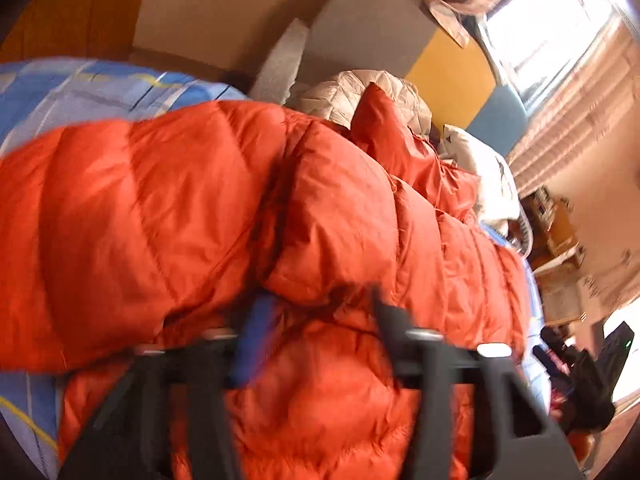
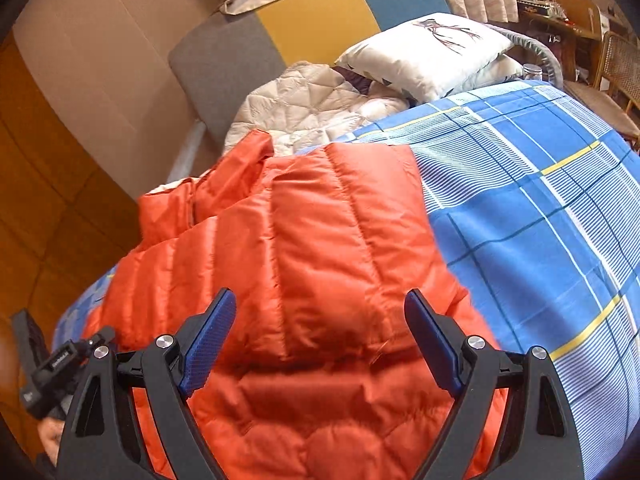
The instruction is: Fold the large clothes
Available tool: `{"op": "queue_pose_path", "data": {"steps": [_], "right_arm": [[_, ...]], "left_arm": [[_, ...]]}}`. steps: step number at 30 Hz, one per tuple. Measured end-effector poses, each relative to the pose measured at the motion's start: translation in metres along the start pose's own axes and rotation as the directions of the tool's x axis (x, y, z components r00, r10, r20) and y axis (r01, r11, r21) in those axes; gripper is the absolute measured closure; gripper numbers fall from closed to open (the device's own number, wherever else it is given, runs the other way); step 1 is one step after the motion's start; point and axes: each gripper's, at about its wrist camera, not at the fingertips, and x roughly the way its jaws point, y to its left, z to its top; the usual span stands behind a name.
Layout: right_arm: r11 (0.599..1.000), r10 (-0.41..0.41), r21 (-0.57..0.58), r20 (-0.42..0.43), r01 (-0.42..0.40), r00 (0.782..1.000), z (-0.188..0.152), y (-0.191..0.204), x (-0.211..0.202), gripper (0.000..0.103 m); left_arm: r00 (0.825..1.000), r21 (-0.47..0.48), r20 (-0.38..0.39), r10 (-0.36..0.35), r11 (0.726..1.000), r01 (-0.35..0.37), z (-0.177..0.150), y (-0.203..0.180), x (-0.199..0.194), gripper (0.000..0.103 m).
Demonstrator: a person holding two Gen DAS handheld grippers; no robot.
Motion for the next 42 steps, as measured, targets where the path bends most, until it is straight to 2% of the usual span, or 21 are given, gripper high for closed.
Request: {"op": "queue_pose_path", "data": {"steps": [1, 2, 4, 6, 9, 11, 12, 14, 15, 16, 21, 25, 28, 34, 39, 41, 42], "right_arm": [[1.000, -0.011, -0.006, -0.003, 0.011, 1.000, 0.002, 0.000, 0.005, 0.017], [1.000, -0.016, -0.010, -0.007, 0.016, 1.000, 0.001, -0.004, 0.006, 0.017], [0.999, -0.024, -0.029, -0.015, 0.024, 1.000, -0.002, 0.000, 0.012, 0.017], [0.998, -0.033, -0.047, -0.031, 0.031, 0.999, -0.007, 0.005, 0.020, 0.017], [0.994, -0.068, -0.094, -0.079, 0.061, 0.995, -0.018, 0.018, 0.041, 0.017], [0.983, -0.132, -0.140, -0.097, 0.118, 0.987, -0.024, 0.025, 0.057, 0.017], [0.979, -0.152, -0.153, -0.091, 0.137, 0.984, -0.025, 0.027, 0.060, 0.017], [0.976, -0.166, -0.161, -0.098, 0.149, 0.981, -0.024, 0.028, 0.063, 0.016], [0.975, -0.171, -0.164, -0.101, 0.153, 0.980, -0.023, 0.029, 0.063, 0.016], [0.973, -0.176, -0.170, -0.101, 0.157, 0.979, -0.022, 0.030, 0.059, 0.016], [0.979, -0.115, -0.177, -0.068, 0.101, 0.991, -0.037, 0.041, 0.023, 0.015], [0.971, -0.094, -0.226, -0.068, 0.077, 0.993, -0.062, 0.054, 0.003, 0.015], [0.959, -0.092, -0.273, -0.066, 0.071, 0.994, -0.082, 0.065, -0.008, 0.015], [0.931, -0.118, -0.355, -0.083, 0.081, 0.990, -0.119, 0.078, -0.015, 0.015], [0.917, -0.143, -0.384, -0.077, 0.103, 0.987, -0.135, 0.082, -0.017, 0.015], [0.911, -0.150, -0.398, -0.076, 0.108, 0.986, -0.139, 0.084, -0.017, 0.015], [0.907, -0.156, -0.406, -0.075, 0.113, 0.985, -0.140, 0.085, -0.017, 0.015]], "left_arm": [[1.000, 0.024, 0.019, -0.012, 1.000, 0.011, -0.001, -0.002, -0.002, 0.096], [0.999, 0.029, 0.036, -0.012, 1.000, 0.011, -0.003, -0.002, -0.007, 0.100], [0.998, 0.025, 0.065, -0.026, 0.999, 0.024, -0.007, 0.001, -0.017, 0.100], [0.996, 0.019, 0.088, 0.001, 1.000, -0.002, -0.011, 0.010, -0.026, 0.100], [0.997, 0.017, 0.046, 0.066, 0.998, -0.067, -0.019, 0.024, -0.017, 0.100], [0.993, 0.042, 0.028, 0.111, 0.993, -0.113, -0.022, 0.024, -0.009, 0.097], [0.992, 0.052, 0.025, 0.122, 0.991, -0.123, -0.022, 0.021, -0.009, 0.095], [0.990, 0.055, 0.037, 0.139, 0.988, -0.141, -0.022, 0.017, -0.017, 0.068], [0.990, 0.032, 0.055, 0.127, 0.991, -0.129, -0.023, 0.017, -0.025, 0.047], [0.987, 0.015, 0.074, 0.141, 0.990, -0.143, -0.025, 0.018, -0.032, 0.037], [0.982, -0.116, 0.136, 0.133, 0.986, -0.118, -0.041, 0.047, -0.079, 0.035], [0.976, -0.223, 0.153, 0.155, 0.968, -0.119, -0.061, 0.087, -0.108, 0.035], [0.964, -0.298, 0.168, 0.207, 0.943, -0.151, -0.074, 0.125, -0.128, 0.033], [0.931, -0.485, 0.181, 0.316, 0.853, -0.195, -0.089, 0.207, -0.166, 0.032], [0.906, -0.575, 0.173, 0.385, 0.787, -0.225, -0.091, 0.252, -0.180, 0.032], [0.905, -0.600, 0.170, 0.391, 0.769, -0.219, -0.091, 0.266, -0.181, 0.037], [0.904, -0.609, 0.164, 0.395, 0.761, -0.222, -0.090, 0.271, -0.180, 0.044]]}}
